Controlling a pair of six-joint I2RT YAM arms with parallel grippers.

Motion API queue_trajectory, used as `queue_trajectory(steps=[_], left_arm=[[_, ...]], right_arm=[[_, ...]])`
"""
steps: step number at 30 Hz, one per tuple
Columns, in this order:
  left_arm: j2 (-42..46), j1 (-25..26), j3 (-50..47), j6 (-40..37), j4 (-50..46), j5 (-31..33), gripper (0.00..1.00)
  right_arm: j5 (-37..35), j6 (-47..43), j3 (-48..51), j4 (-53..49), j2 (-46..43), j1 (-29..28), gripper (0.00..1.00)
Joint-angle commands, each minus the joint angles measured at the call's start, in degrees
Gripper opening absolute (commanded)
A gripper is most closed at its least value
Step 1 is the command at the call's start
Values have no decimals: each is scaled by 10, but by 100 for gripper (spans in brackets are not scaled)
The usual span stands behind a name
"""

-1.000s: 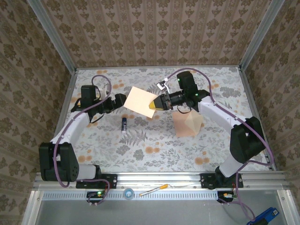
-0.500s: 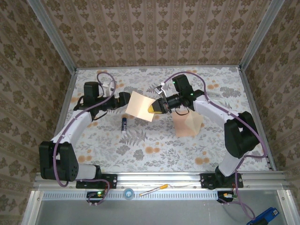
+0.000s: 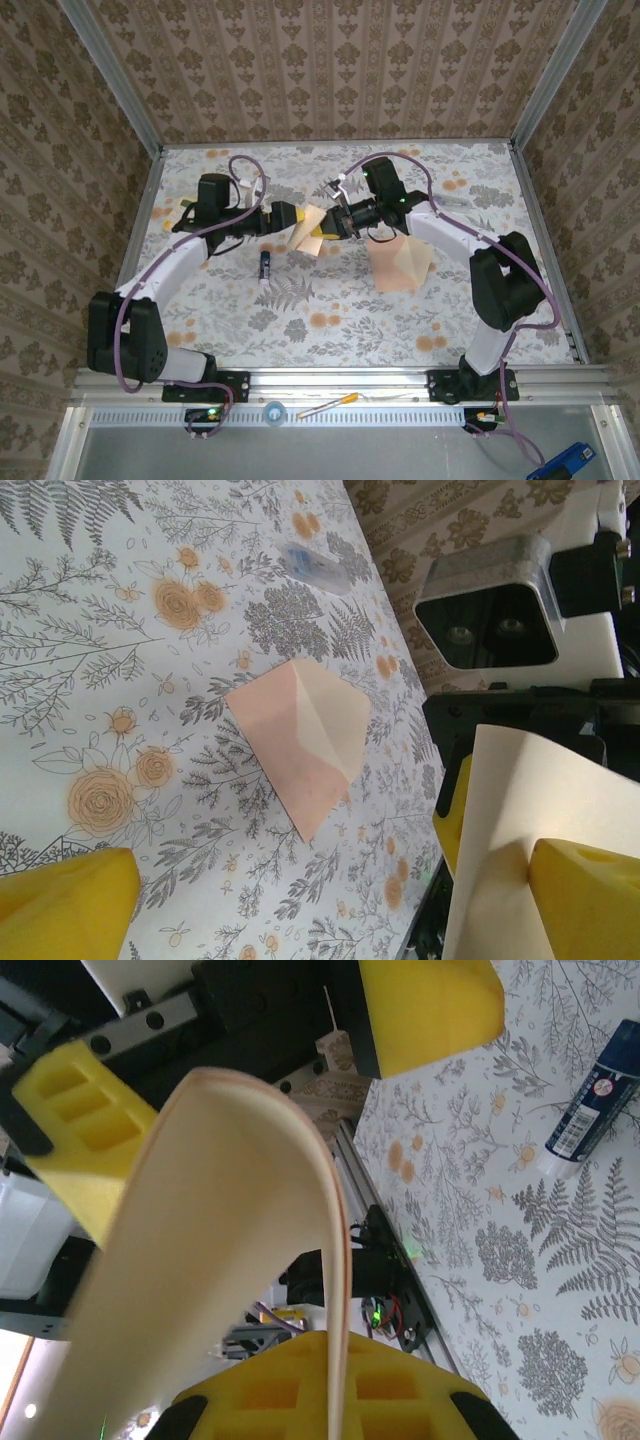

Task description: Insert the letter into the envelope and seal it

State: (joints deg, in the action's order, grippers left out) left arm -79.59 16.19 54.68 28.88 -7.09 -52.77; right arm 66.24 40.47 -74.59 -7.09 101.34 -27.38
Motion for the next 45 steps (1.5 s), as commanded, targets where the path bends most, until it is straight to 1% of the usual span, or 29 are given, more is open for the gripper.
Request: queue_trajectory(steps=[1, 2, 3, 4, 5, 7, 14, 18, 20, 24, 28, 34, 35, 38, 42, 45], left_arm=[[-8, 13, 17, 3, 18, -13, 97], [-10, 15, 17, 6, 22, -16, 89], [-12, 17, 16, 10, 30, -20, 78], [-13, 17, 15, 17, 38, -25, 72], [-14, 18, 13, 22, 46, -28, 70], [-14, 18, 10, 29, 58, -32, 69], [-14, 19, 9, 45, 83, -59, 59], [-11, 19, 7, 53, 92, -73, 45], [-9, 18, 5, 55, 96, -74, 36], [-10, 18, 3, 67, 114, -80, 23], [-12, 17, 0, 85, 139, -84, 12], [-14, 15, -6, 109, 173, -88, 1], [-14, 13, -7, 111, 175, -88, 0], [-15, 4, -11, 124, 187, -88, 0], [-14, -15, -23, 156, 226, -92, 0], [-13, -25, -33, 172, 246, -82, 0]], right_arm=[[-1, 26, -15, 43, 12, -7, 0], [-1, 29, -15, 49, 13, -7, 0], [0, 34, -14, 54, 16, -7, 0], [1, 36, -14, 59, 16, -7, 0], [2, 38, -14, 63, 17, -8, 0], [3, 38, -14, 65, 19, -8, 0], [9, 35, -15, 67, 26, -7, 0], [14, 37, -17, 74, 32, -7, 0], [16, 38, -17, 76, 33, -7, 0], [19, 38, -16, 78, 33, -7, 0], [20, 38, -14, 79, 33, -7, 0], [19, 37, -13, 78, 34, -7, 1], [18, 37, -12, 78, 34, -6, 3], [16, 36, -8, 78, 32, -4, 19], [10, 29, 10, 75, 21, 6, 43], [8, 28, 30, 79, 10, 12, 52]])
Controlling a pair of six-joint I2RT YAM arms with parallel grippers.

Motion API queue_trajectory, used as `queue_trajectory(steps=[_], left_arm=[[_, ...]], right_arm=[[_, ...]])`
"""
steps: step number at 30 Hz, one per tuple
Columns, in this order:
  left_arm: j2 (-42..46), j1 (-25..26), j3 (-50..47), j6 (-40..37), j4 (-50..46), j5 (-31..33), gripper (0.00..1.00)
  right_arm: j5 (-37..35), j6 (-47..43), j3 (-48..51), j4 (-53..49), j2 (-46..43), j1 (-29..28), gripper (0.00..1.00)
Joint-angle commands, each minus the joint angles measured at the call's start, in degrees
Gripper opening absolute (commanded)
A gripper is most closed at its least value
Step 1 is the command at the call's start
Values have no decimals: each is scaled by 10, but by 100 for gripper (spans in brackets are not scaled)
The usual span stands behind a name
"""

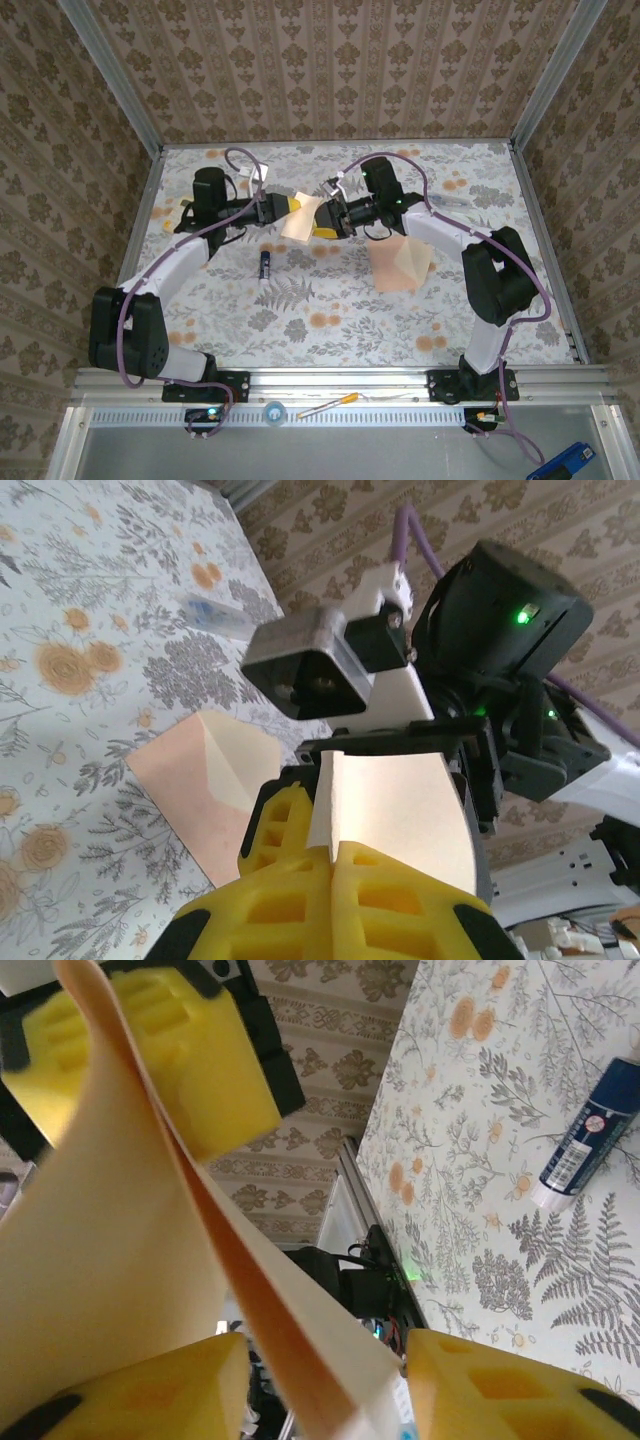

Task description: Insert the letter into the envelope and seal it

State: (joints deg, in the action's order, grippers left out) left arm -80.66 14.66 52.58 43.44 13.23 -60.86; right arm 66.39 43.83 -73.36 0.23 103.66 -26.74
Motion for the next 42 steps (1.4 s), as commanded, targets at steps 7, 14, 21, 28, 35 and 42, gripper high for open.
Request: queue_trajectory(steps=[7, 14, 21, 28, 35, 42], left_arm=[[12, -22, -26, 24, 37, 65, 0], [40, -21, -32, 34, 39, 122, 0], [74, 1, -50, 70, 69, 155, 0], [80, 18, -69, 116, 119, 156, 0], [76, 21, -77, 152, 167, 154, 0], [42, 21, -96, 231, 288, 147, 0]], right_arm=[[-1, 6, 81, 67, -73, 42, 65], [-18, 68, 130, 201, -108, 49, 76], [-84, 95, 121, 251, -85, 15, 84], [-96, 129, 94, 309, -47, -2, 85], [-96, 150, 86, 347, -28, -13, 85], [-95, 189, 91, 413, -4, -21, 85]])
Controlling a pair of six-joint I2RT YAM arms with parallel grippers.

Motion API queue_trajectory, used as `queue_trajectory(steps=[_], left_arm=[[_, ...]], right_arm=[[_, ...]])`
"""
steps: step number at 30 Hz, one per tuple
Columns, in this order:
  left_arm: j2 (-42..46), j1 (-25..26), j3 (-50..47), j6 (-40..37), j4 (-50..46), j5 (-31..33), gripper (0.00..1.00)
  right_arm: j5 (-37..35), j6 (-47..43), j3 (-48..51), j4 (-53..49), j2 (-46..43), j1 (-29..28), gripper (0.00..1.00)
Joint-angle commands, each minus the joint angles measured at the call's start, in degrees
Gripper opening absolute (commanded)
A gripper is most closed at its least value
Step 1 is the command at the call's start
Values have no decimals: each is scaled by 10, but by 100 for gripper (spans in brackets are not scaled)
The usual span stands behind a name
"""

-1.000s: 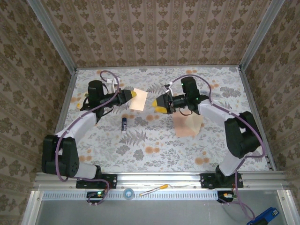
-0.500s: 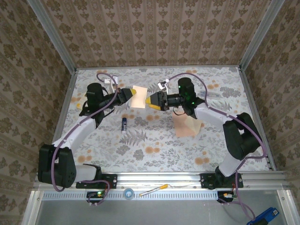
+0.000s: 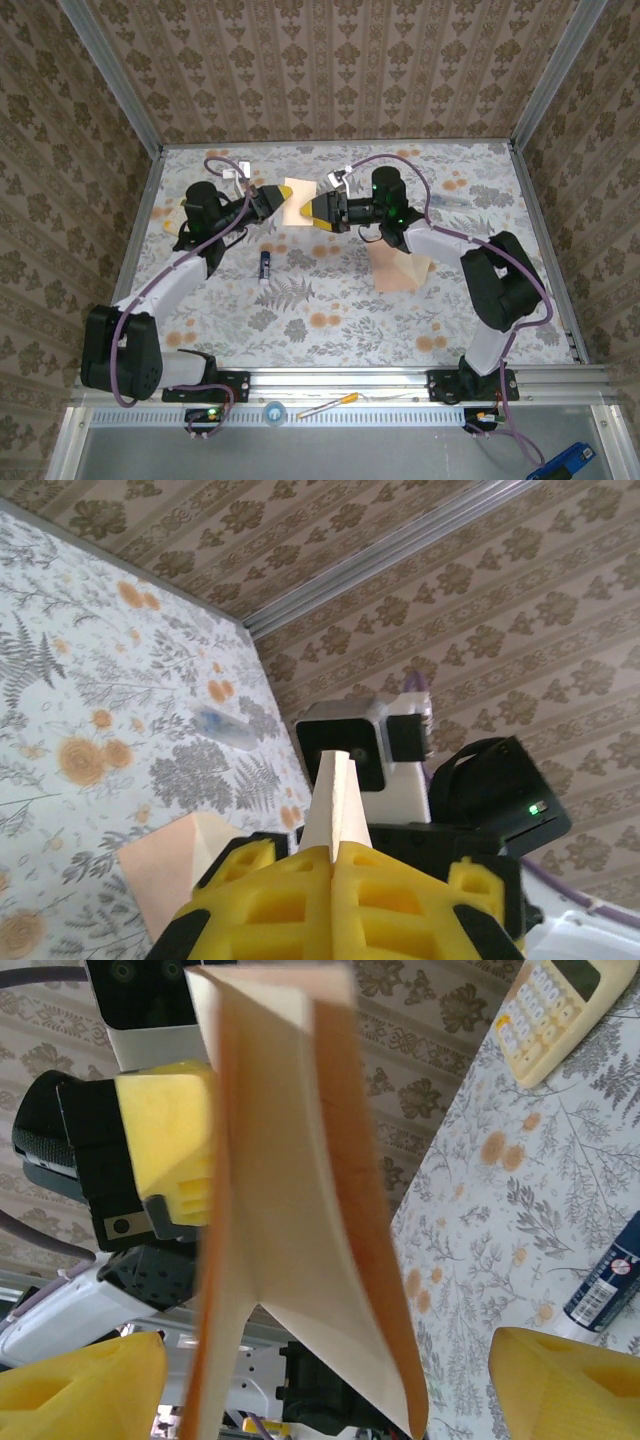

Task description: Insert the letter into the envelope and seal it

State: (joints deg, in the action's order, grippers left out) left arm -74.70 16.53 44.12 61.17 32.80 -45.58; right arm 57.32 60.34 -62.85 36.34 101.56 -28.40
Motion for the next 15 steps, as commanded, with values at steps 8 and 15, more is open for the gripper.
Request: queue_trajectory(steps=[8, 15], left_arm=[[-35, 2, -13, 72, 119, -9, 0], [-34, -1, -10, 58, 100, -11, 0]], right_arm=[[6, 65, -17, 117, 32, -5, 75], [7, 72, -12, 130, 29, -5, 34]])
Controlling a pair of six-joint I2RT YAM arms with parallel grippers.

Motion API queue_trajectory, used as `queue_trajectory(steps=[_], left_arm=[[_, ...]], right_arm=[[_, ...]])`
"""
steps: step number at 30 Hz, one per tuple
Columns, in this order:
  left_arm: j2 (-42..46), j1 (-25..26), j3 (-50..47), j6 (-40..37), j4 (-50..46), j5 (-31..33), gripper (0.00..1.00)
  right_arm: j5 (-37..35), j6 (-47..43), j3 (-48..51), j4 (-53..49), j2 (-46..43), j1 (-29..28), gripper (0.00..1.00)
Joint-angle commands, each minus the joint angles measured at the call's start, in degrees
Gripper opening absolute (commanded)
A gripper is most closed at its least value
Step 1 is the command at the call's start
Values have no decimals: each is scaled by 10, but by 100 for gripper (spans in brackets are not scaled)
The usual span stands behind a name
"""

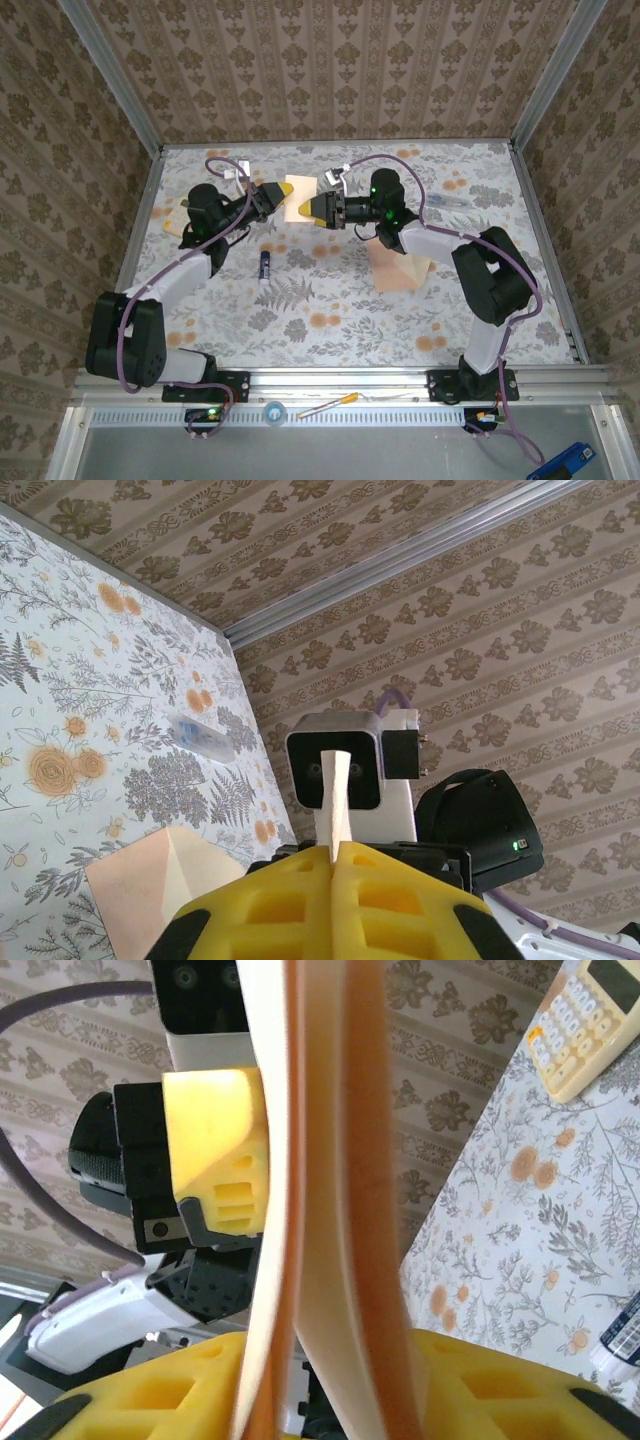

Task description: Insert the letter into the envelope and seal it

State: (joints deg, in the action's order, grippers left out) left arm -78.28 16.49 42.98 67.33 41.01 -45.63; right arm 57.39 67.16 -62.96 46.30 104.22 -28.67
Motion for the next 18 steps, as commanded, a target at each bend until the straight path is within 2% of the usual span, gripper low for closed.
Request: queue_trajectory(steps=[1, 2, 5, 8, 12, 16, 18], left_arm=[[3, -2, 2, -3, 17, -11, 0], [2, -3, 1, -3, 16, -11, 0], [3, -7, 2, -4, 15, -13, 11], [4, -13, 1, -6, 13, -16, 28], [10, -27, -1, -13, 2, -26, 47], [16, -38, -2, -29, -14, -45, 49], [16, -37, 1, -43, -23, -64, 42]], right_arm=[[6, 4, -11, 31, 2, -3, 28], [6, 6, -10, 32, 3, -3, 23], [6, 6, -10, 33, 0, -3, 13], [4, 5, -7, 28, -4, -3, 2], [2, 0, -2, 20, -11, -1, 0], [4, 6, 3, 22, -17, 2, 0], [9, 11, -1, 15, -16, 3, 0]])
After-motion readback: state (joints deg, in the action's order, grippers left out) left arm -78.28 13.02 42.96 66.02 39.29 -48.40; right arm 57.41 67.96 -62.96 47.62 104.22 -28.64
